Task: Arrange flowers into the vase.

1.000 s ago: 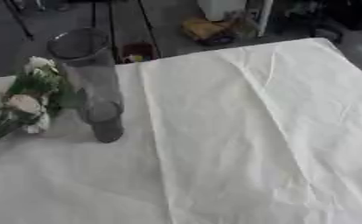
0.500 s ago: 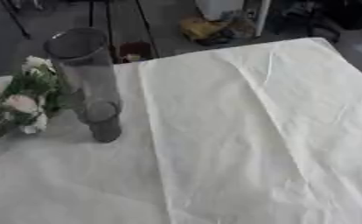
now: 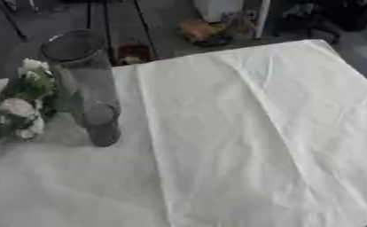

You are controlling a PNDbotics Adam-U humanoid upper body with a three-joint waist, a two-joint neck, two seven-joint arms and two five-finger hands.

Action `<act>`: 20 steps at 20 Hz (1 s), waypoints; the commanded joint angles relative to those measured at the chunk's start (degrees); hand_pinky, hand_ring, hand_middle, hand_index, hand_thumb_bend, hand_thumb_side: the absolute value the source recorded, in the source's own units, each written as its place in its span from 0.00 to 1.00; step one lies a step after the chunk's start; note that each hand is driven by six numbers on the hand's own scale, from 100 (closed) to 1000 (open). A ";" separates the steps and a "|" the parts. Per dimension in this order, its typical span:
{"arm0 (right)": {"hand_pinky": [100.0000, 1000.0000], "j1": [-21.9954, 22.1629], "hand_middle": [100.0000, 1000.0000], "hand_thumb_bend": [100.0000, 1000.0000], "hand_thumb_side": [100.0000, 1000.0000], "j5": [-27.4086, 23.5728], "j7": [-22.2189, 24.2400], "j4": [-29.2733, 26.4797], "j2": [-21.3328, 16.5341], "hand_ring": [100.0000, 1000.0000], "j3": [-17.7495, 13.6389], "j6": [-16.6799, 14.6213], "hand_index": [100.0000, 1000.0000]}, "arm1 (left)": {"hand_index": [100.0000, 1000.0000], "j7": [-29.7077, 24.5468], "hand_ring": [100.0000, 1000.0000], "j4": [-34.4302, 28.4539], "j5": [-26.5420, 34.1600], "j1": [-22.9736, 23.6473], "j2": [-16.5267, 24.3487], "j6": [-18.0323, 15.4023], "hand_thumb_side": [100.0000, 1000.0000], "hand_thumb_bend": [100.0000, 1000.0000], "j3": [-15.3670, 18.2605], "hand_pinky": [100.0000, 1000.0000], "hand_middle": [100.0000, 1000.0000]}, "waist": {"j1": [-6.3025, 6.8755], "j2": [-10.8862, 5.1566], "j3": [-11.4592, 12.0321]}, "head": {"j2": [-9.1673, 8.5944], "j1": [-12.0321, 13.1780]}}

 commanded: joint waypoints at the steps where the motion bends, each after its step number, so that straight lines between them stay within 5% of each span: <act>1: 0.73 -0.74 0.85 0.00 1.00 -0.44 0.34 -0.77 -0.97 0.87 -0.07 0.02 0.90 | 1.00 1.60 1.00 1.72 1.54 -2.14 1.07 -0.29 0.68 0.69 -0.94 1.00 1.00 | -0.02 -0.67 -0.17 | -0.86 0.27; 20: 0.73 -1.68 0.85 0.00 1.00 -1.25 1.09 -0.77 -0.15 0.87 0.36 -0.13 0.90 | 1.00 5.12 1.00 12.07 0.82 -11.63 -5.34 -3.83 0.69 0.66 -9.70 1.00 1.00 | 0.26 -0.45 -1.38 | -1.22 0.51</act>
